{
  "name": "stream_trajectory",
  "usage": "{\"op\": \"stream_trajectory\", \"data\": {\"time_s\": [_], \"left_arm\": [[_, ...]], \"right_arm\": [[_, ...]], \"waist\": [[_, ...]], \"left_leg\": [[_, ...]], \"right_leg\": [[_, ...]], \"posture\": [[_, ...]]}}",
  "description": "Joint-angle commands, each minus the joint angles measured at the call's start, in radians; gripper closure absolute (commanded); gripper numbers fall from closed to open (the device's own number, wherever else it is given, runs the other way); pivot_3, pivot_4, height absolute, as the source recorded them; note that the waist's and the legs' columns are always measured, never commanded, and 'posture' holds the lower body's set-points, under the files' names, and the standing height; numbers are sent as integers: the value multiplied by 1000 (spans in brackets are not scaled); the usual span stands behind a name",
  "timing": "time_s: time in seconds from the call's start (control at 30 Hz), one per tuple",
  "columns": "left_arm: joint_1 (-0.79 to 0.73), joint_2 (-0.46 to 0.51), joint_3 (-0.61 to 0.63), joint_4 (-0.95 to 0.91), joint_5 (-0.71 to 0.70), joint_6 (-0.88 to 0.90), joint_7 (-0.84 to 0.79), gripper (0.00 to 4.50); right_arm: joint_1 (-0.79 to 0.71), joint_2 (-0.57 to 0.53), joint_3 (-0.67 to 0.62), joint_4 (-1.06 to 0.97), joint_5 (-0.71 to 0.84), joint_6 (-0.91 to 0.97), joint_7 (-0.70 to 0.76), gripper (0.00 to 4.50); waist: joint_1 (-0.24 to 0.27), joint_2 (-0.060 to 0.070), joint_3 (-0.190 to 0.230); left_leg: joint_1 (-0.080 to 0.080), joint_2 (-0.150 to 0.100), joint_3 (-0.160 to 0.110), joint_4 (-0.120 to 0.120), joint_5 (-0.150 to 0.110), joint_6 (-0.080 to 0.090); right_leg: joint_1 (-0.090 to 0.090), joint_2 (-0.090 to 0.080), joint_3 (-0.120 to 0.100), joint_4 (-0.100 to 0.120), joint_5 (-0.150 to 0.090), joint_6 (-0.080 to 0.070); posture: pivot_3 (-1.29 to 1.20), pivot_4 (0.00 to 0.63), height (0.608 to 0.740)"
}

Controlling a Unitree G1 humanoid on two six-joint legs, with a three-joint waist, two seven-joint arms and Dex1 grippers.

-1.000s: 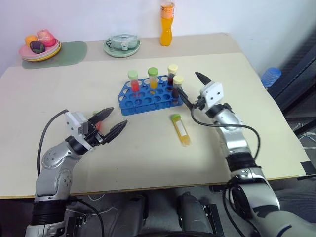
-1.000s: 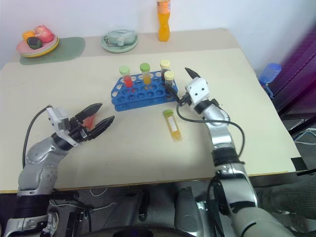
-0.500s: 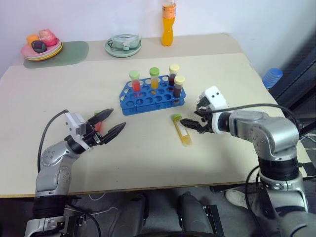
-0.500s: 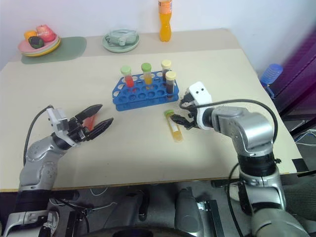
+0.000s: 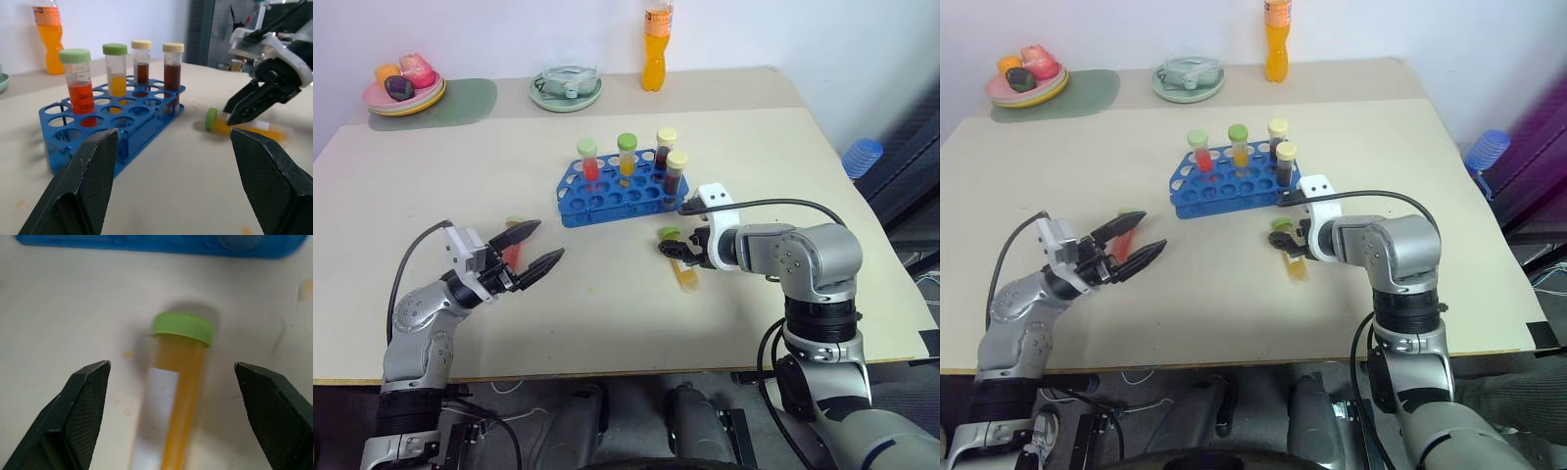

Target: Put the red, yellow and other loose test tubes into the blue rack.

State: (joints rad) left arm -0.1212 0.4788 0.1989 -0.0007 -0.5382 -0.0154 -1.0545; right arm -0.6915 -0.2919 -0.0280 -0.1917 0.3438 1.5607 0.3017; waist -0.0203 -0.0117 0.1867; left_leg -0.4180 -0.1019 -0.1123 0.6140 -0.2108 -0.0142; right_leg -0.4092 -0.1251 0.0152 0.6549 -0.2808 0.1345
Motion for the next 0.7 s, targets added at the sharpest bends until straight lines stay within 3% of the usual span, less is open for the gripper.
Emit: {"op": "stream_trajectory", "data": {"time_s": [0.03, 0.27, 0.7], "left_arm": [[12, 37, -9, -56, -27, 0, -67, 772], [15, 135, -3, -83, -105, 89, -198, 772], [22, 122, -3, -24, -85, 54, -248, 772]], "right_arm": [[-23, 1, 16, 10, -4, -23, -6, 356], [-81, -19, 26, 92, -14, -3, -7, 356], [-59, -85, 185, 66, -24, -12, -5, 356]], "waist": [[-1, 0, 0], [-6, 0, 0], [0, 0, 0]], "left_leg": [[0, 0, 0, 0, 0, 0], [1, 4, 1, 0, 0, 0], [0, 4, 1, 0, 0, 0]], "right_leg": [[0, 0, 0, 0, 0, 0], [0, 3, 0, -1, 2, -3], [0, 4, 0, -2, 2, -4]], "posture": [[0, 150, 740], [0, 150, 740], [0, 150, 740]]}}
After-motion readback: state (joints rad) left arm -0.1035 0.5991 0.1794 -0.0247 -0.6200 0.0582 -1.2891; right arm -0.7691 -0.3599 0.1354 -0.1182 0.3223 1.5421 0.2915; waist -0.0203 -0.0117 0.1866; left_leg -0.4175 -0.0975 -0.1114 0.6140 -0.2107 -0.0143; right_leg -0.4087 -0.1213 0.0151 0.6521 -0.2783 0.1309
